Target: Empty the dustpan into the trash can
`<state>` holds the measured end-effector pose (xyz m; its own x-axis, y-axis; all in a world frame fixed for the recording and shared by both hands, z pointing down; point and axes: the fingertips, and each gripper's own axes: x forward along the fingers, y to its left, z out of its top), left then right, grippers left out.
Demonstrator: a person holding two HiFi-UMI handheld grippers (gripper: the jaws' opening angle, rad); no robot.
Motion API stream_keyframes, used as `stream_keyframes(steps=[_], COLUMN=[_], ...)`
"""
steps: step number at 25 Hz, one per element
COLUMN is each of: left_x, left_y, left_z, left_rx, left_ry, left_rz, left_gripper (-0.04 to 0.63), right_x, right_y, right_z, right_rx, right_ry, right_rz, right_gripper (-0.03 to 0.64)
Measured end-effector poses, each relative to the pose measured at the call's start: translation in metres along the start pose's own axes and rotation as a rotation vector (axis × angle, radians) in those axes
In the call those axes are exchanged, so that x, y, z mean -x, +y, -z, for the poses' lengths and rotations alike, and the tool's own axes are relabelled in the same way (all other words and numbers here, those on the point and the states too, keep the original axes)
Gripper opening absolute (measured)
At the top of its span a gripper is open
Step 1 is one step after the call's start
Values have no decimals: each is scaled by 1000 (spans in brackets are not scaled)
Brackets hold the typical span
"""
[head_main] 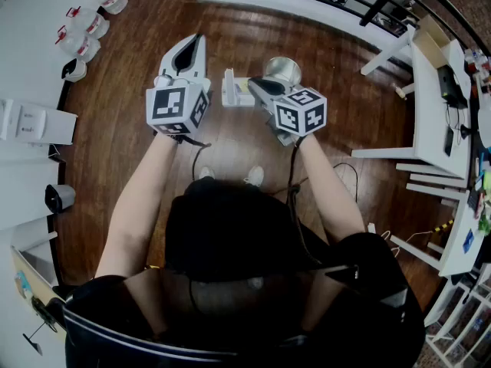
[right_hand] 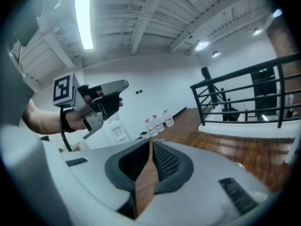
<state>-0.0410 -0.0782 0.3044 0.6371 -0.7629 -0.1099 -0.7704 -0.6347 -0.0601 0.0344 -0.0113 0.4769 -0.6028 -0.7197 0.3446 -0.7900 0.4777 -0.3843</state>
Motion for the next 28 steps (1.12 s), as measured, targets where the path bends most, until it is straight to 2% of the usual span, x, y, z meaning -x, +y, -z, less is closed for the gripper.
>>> stream_keyframes(steps=[6, 8, 12, 14, 15, 19, 22, 26, 28], left_x=[6, 8, 10, 7, 5, -17, -39, -68, -80], left_y=[-13, -12, 3, 12, 17, 36, 52, 66, 75], left_z=[3, 2, 2, 3, 4, 7, 10, 15, 17], left_rx=[-18, -33, -20, -8, -5, -4, 8, -11, -8], left_ry=[-2, -4, -8, -15, -18, -16, -18, -68, -74], left_rz=[-13, -13, -23, -17, -13, -4, 24, 88, 111], left_gripper=[5, 5, 5, 5, 5, 5, 5, 5, 5], right_x=[-33, -47, -81, -100, -108, -137, -159, -186, -196], right_y=[-17, -23, -43, -49, -52, -61, -63, -57, -54], right_z=[66, 89, 117, 123, 125, 130, 130, 130, 129], right_rx=[-41, -62, -149, -198, -217, -295, -349, -432, -459], right_ry=[245, 325, 420, 440, 451, 470, 472, 498, 503], right_rz=[-118, -133, -85, -63, -52, -27, -35, -106, -125], right_gripper=[193, 241, 246, 254, 281, 284, 284, 283, 255])
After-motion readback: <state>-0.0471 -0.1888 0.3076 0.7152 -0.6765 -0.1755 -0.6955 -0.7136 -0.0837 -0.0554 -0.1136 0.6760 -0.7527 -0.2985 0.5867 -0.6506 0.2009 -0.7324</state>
